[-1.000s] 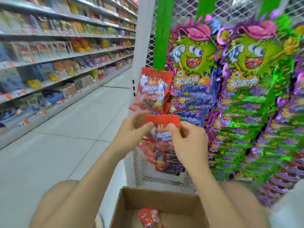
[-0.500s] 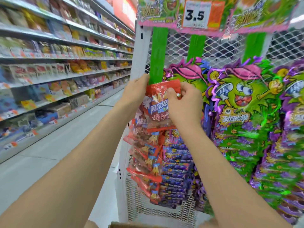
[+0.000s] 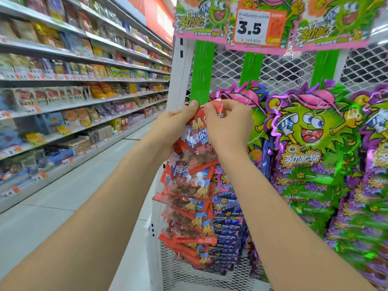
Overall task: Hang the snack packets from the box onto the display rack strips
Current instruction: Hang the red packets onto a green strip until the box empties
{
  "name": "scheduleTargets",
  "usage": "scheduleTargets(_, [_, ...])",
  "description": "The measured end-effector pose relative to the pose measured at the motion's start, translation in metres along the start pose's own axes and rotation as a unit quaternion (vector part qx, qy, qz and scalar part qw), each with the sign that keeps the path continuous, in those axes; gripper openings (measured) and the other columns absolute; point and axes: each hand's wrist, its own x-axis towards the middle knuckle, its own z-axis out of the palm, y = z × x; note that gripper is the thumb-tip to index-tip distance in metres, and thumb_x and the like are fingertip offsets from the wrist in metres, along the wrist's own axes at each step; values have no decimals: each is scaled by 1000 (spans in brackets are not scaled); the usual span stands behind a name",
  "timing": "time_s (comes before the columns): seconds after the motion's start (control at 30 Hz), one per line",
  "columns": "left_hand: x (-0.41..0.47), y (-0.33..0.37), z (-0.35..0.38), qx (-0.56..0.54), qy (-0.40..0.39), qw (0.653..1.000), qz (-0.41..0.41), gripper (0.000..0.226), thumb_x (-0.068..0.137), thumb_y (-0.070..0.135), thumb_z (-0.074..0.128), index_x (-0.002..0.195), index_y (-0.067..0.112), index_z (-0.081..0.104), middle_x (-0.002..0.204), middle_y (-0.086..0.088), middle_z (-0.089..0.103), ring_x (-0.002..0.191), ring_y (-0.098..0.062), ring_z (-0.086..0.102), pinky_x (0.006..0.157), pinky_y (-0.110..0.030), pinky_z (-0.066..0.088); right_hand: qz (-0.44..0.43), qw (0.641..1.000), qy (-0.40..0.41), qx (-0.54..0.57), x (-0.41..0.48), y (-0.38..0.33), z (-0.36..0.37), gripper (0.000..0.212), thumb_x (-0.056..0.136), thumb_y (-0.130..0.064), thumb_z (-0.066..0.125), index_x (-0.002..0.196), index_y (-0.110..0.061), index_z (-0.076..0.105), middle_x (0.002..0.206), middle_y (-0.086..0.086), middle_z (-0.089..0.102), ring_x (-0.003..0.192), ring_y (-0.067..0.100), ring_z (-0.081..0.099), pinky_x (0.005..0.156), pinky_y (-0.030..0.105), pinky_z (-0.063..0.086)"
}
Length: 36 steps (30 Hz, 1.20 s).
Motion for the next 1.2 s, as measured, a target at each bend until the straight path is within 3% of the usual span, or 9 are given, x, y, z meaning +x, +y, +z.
scheduleTargets(0.27, [-13,-11,0,33,-7,998,48,40,97,49,72,112,12,79,106,-8,82,103,-23,78,97,-42,61,-3,999,-27,-37,-22,12,-14,17,95,-34,72,84,-22,72,71,-14,64,71,15,57,70,31,36])
scheduleTargets(0.43, [-20,-23,-3,124,27,984,122,6,98,30,76,93,26,76,78,13,78,72,3,72,68,-16,56,1,997,-55,-49,-23,20,-17,17,92,-36,73,80,-23,75,71,-13,69,71,8,62,72,31,45])
scheduleTargets(0.57, [-19,-35,-8,204,115,955,180,11,93,30,80,99,31,71,89,10,77,76,-1,70,76,-21,59,-13,991,-89,-97,-29,26,-22,30,90,-36,77,64,-23,68,55,-10,63,55,10,58,61,29,48])
scheduleTargets(0.67, [-20,-47,-11,288,158,914,239,38,90,35,82,122,30,61,103,19,68,90,9,62,79,-9,46,-31,984,-91,-149,-37,34,-25,26,90,-41,76,74,-23,67,66,-8,65,73,24,62,74,33,47])
scheduleTargets(0.8, [-44,-84,-13,321,192,885,276,68,91,34,80,147,20,43,134,3,54,120,-15,55,103,-33,48,-35,989,-58,-132,-76,48,-43,25,91,-29,74,115,-21,68,93,-8,71,82,15,65,79,22,34])
scheduleTargets(0.93, [-102,-158,-8,343,270,848,301,40,94,23,74,128,13,54,122,-2,53,111,-26,52,99,-41,46,15,984,-150,-92,-154,91,-65,5,90,-20,70,92,-25,70,67,-13,64,62,7,61,67,23,50])
scheduleTargets(1.0, [-129,-210,-7,364,235,864,257,17,92,18,72,103,17,59,98,4,59,92,-22,55,83,-43,49,103,940,-290,-149,-197,131,-68,6,87,-23,69,82,-25,71,61,-11,64,59,4,61,69,25,50])
scheduleTargets(1.1, [-160,-293,-8,420,86,902,40,9,90,28,67,88,27,58,74,11,62,75,-19,63,64,-34,44,213,801,-498,-255,-262,193,-76,20,90,-24,63,80,-13,76,78,6,74,83,27,72,73,32,53])
scheduleTargets(1.2, [-182,-370,-14,485,-64,859,-149,5,92,28,63,88,24,63,90,-1,73,95,-32,70,73,-37,54,296,686,-599,-288,-330,251,-97,29,91,-18,58,62,-13,60,72,9,65,85,34,69,65,29,43])
